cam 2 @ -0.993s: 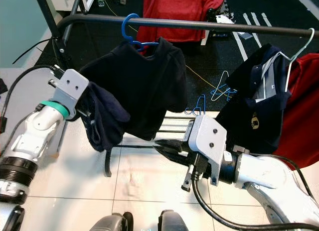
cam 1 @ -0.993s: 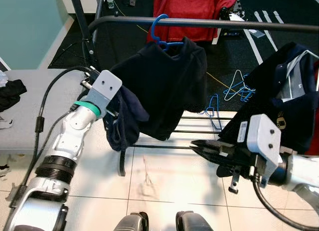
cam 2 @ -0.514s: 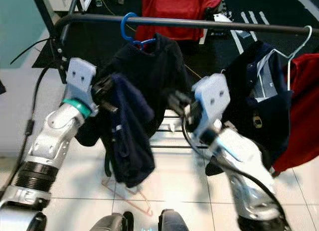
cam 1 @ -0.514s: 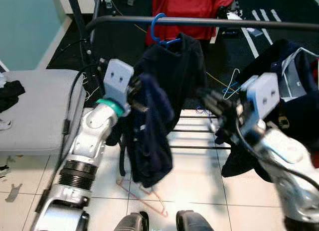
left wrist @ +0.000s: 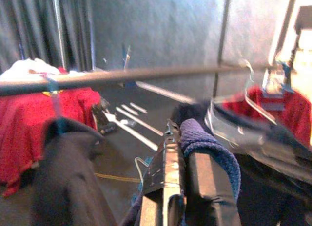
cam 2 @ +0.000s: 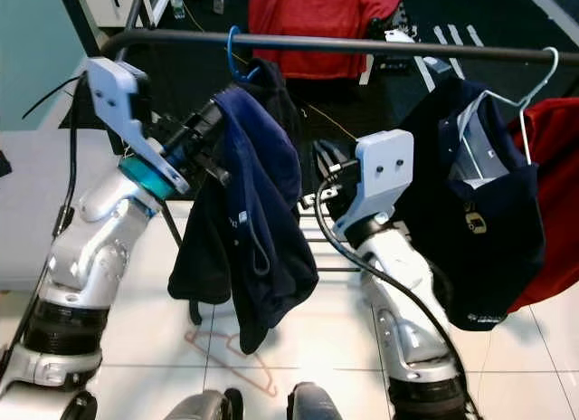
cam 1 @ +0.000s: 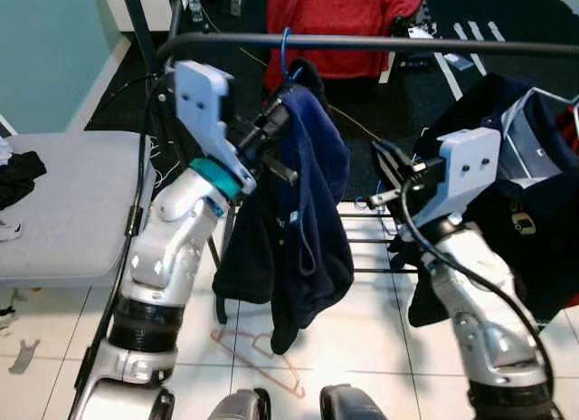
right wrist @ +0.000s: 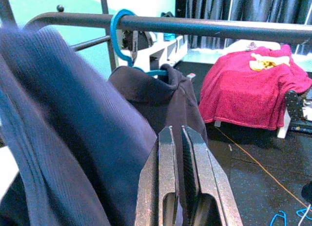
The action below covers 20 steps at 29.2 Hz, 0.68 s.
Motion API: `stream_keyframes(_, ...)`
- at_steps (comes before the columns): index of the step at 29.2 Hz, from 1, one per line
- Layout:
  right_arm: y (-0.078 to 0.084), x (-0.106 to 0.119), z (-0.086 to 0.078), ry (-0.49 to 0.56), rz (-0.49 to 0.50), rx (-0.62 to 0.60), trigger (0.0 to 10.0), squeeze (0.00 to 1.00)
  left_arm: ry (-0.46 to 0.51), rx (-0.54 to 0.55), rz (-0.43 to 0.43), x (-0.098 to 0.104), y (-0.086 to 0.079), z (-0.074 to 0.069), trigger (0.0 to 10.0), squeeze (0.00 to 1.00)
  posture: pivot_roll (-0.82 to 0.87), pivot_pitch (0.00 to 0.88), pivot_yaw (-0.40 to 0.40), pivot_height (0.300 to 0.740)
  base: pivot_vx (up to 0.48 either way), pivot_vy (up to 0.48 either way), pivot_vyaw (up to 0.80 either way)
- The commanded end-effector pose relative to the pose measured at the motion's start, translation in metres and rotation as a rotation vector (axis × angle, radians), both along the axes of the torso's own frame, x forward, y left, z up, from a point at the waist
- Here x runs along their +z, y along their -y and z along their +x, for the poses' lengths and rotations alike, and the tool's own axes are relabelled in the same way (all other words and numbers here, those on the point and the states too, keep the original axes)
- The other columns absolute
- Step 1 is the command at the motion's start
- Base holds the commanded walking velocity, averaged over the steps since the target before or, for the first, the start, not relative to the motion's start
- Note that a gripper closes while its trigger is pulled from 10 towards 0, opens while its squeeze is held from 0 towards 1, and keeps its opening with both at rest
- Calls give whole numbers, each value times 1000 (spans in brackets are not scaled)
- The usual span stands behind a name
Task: Hang hanger
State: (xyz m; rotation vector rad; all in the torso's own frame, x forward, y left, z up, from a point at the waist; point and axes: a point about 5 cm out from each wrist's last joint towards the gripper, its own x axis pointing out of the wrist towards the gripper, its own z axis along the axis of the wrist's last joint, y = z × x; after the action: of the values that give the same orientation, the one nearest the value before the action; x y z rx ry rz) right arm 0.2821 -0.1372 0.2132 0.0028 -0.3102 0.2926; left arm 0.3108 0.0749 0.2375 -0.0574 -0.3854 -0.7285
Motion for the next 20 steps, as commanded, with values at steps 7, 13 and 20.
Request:
stream_keyframes(7, 8, -9, 2, 21, 27, -181, 10000, 0, -39, 130, 102, -36, 6, -4, 10000, 0, -140, 68, 78, 740, 0, 0, 0)
stream_keyframes(13, 16, -13, 4, 40, 5, -260, 10000, 0, -78, 128, 61, -34, 4, -7, 10000, 0, -139, 61, 72, 740, 0, 0, 0)
stream_keyframes(20, 37, -8, 9, 73, -28, -348, 10000, 0, -62, 58, 24, -21, 2, -10, 10000, 0, -144, 58, 70, 740, 0, 0, 0)
